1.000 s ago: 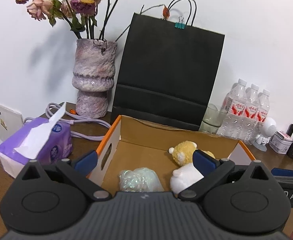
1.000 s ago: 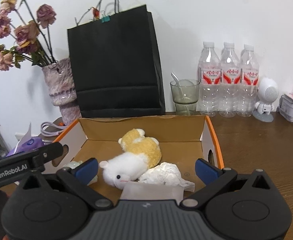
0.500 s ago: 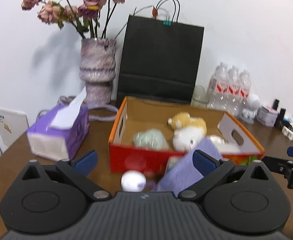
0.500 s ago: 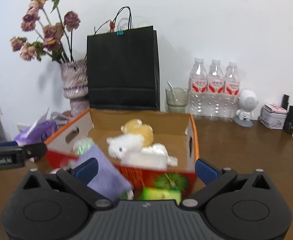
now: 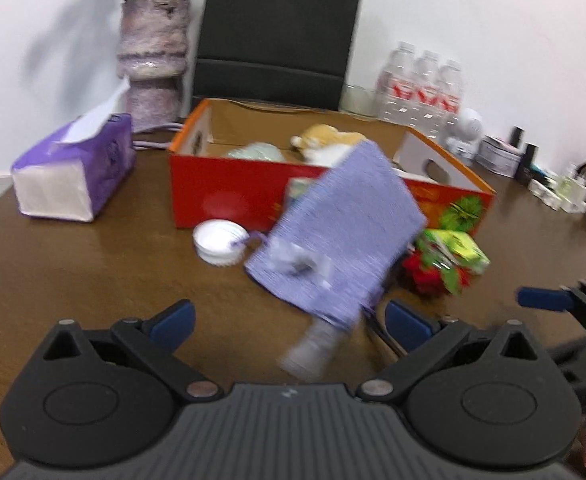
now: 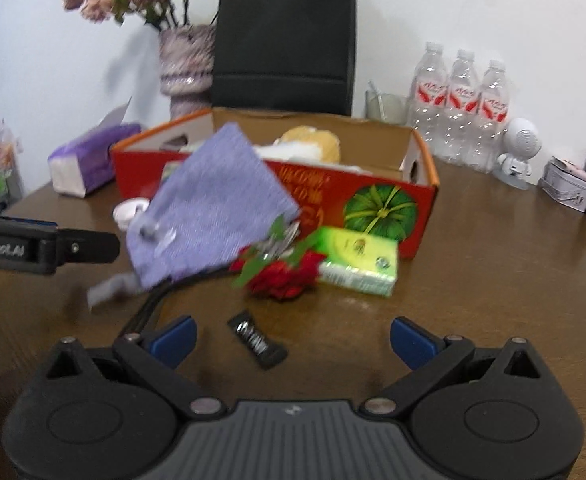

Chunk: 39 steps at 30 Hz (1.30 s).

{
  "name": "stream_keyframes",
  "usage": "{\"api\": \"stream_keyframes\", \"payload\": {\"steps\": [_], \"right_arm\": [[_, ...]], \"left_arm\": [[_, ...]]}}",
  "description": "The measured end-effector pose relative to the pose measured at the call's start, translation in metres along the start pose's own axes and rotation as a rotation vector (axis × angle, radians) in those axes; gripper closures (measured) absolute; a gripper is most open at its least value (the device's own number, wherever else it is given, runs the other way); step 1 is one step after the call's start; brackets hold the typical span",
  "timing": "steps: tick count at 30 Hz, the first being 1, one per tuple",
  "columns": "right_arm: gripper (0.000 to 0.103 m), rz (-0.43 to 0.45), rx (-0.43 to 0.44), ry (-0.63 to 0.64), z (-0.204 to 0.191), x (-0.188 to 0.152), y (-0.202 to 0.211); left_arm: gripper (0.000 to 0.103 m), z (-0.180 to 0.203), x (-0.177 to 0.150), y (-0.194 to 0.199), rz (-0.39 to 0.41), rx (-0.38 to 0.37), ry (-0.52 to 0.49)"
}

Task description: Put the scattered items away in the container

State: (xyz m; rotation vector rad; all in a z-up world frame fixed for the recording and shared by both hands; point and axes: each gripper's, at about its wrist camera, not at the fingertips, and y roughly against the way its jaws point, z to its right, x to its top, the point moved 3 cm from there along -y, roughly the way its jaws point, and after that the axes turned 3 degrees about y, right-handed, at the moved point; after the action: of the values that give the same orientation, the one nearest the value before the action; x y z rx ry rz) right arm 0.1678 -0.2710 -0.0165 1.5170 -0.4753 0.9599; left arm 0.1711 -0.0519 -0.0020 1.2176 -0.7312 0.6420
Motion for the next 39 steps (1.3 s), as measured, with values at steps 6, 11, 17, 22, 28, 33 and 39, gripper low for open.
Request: {"api": "stream_keyframes", "payload": {"steps": [6, 11, 17, 22, 28, 33, 39], "right_arm": [[0.009, 0.008, 0.033, 0.013, -0.002, -0.002, -0.001], [0.028, -0.007, 0.072, 0.046, -0.007, -0.002, -0.007], [0.093, 0.009, 0.106, 0.048, -0.01, -0.001, -0.002], [0.093, 0.049, 0.092, 0.003, -0.002, -0.002, 0.005], [0.093, 0.086, 0.09, -0.008, 0.0, -0.002, 0.014], [0.093, 0.117, 0.084, -0.009, 0.0, 0.001, 0.022], [0.093, 0.18, 0.066, -0.016, 0.007, 0.02, 0.034]], "left_arm": [[0.014, 0.017, -0.011, -0.002, 0.003, 0.039, -0.107], [0.041, 0.015, -0.018, -0.015, -0.042, 0.04, -0.138], [0.086, 0.013, -0.017, -0.01, -0.025, -0.011, -0.128], [0.086, 0.01, -0.015, -0.007, -0.009, -0.024, -0.105], [0.086, 0.011, -0.016, 0.001, 0.019, -0.026, -0.109], [0.086, 0.013, -0.013, 0.013, 0.056, -0.035, -0.114], [0.086, 0.019, 0.016, 0.022, 0.117, -0.059, -0.136]]}}
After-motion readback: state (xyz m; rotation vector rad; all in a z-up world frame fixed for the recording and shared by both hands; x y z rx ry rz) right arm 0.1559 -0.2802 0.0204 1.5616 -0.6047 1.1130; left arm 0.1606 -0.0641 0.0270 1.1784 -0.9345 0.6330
